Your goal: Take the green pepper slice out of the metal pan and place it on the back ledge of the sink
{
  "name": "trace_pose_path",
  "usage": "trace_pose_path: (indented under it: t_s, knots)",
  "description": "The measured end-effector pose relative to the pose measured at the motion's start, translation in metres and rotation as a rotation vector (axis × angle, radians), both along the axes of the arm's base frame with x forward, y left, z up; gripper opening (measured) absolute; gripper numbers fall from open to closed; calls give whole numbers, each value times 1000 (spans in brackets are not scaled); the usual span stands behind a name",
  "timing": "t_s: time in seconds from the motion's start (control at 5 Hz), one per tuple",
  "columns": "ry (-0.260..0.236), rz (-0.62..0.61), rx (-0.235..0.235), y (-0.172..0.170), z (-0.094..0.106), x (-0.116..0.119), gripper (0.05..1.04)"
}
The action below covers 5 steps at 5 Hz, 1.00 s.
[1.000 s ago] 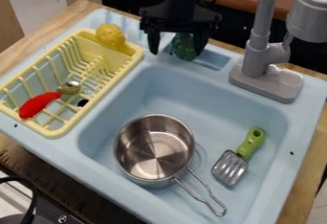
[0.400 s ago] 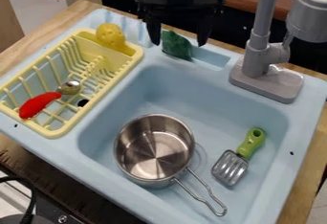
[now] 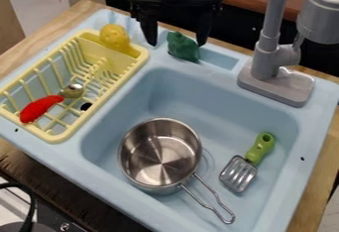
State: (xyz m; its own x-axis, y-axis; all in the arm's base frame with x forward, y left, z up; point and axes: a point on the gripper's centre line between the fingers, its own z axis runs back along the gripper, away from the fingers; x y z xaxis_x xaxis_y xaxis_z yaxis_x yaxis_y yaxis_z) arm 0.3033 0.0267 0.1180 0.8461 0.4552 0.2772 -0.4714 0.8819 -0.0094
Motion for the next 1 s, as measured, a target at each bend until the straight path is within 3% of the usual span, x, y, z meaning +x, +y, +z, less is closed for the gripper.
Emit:
trace_pose_path:
  t_s: [0.4,0.6,1.0]
  knots:
    - [24,-141,41,-12,-17,-30,999]
    - [71,-252,53,-23,-30,-49,999]
    - [80,-395,19,-45,-37,-66,999]
